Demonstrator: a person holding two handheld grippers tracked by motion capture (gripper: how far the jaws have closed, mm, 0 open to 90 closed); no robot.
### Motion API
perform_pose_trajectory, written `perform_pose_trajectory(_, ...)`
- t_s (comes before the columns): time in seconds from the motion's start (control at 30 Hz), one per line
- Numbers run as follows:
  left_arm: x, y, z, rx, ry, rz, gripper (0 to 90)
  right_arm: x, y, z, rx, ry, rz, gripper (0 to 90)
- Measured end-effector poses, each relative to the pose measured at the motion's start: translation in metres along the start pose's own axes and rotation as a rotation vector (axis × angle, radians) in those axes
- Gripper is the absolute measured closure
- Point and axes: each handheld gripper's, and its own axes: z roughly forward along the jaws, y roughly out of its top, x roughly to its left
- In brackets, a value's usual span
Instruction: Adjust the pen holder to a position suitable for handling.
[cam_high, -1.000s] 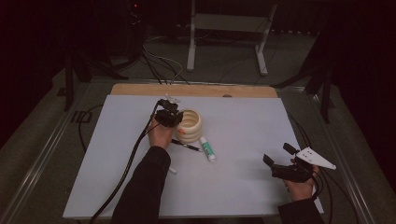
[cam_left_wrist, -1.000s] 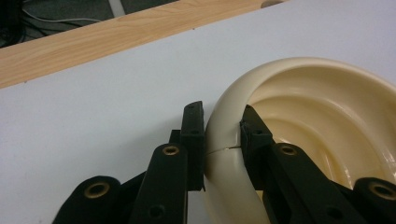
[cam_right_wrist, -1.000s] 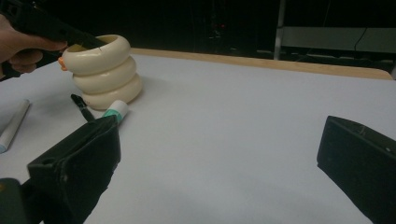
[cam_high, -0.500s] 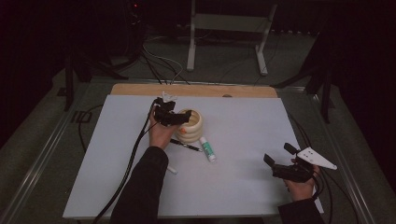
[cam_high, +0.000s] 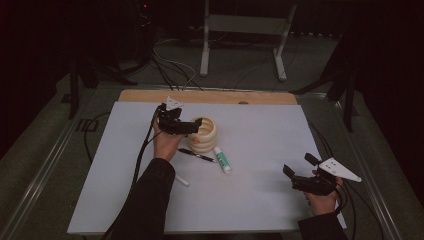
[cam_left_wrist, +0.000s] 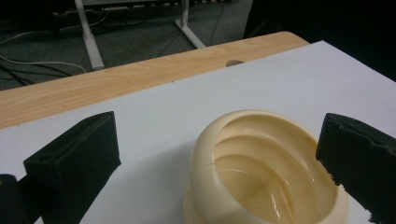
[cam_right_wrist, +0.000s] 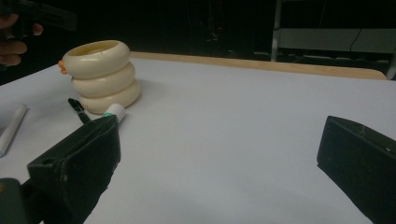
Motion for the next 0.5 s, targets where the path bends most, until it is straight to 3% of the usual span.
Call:
perform_pose_trajectory(0.23,0.004,-0.005,-0.018,-0.038,-0.025,-0.001,0.0,0.0,0.0,-0.001,0.0,-0.001,0.002,0.1)
perform_pose_trajectory(0.27,0.005,-0.007,-0.024,-0.06,-0.026,0.007,0.0,0.0,0.0,-0.001,0.0,-0.001,0.002,0.1)
perform_pose_trajectory(0.5,0.008,-0.017,-0.046,-0.097,-0.029,0.056,0.0,0.0,0.0,-0.001,0.001,-0.002,0.001,0.1)
